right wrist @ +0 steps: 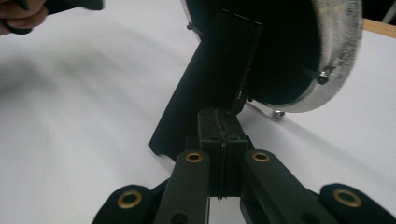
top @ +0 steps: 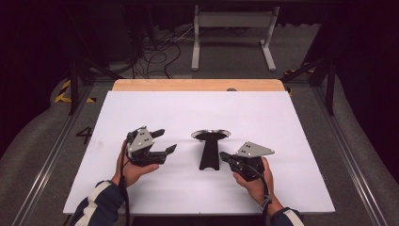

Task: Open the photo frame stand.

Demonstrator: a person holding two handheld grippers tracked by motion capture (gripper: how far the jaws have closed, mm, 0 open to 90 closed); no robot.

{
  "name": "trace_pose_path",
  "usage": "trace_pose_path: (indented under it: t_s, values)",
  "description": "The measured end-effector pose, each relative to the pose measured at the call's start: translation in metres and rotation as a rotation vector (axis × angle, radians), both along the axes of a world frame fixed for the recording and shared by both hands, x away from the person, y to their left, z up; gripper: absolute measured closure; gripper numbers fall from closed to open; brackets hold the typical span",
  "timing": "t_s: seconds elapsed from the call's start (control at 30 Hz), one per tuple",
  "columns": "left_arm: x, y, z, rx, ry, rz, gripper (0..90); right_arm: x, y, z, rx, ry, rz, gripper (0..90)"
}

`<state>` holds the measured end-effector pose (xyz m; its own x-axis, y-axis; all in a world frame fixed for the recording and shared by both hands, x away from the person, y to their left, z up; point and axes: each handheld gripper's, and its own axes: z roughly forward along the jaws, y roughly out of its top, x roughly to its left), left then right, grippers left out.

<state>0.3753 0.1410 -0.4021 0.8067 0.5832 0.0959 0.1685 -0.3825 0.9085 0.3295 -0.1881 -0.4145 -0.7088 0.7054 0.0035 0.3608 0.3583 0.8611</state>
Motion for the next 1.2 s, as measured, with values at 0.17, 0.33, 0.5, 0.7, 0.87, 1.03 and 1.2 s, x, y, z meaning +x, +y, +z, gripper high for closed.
trace_pose_path:
  t_s: [0.17, 0.33, 0.5, 0.7, 0.87, 1.03, 1.2]
  values:
    - [0.013, -0.032, 0.012, 0.026, -0.013, -0.071, 31.0, 0.002, 0.005, -0.003, -0.001, 0.014, 0.019, 90.0]
    - [0.024, -0.053, 0.015, 0.054, -0.001, -0.121, 30.1, 0.004, 0.008, -0.005, 0.002, 0.025, 0.037, 90.0]
    - [0.035, -0.065, 0.013, 0.066, 0.02, -0.147, 33.7, 0.005, 0.011, -0.007, -0.002, 0.03, 0.053, 90.0]
    - [0.04, -0.069, 0.012, 0.088, 0.006, -0.181, 46.4, 0.005, 0.013, -0.009, -0.003, 0.032, 0.058, 90.0]
    - [0.042, -0.069, 0.009, 0.088, 0.019, -0.207, 54.7, 0.005, 0.016, -0.01, 0.001, 0.03, 0.062, 90.0]
    - [0.041, -0.073, 0.009, 0.116, 0.014, -0.228, 64.5, 0.004, 0.019, -0.011, 0.0, 0.036, 0.068, 90.0]
    - [0.038, -0.077, 0.009, 0.139, 0.0, -0.215, 67.1, 0.005, 0.021, -0.012, 0.0, 0.04, 0.069, 90.0]
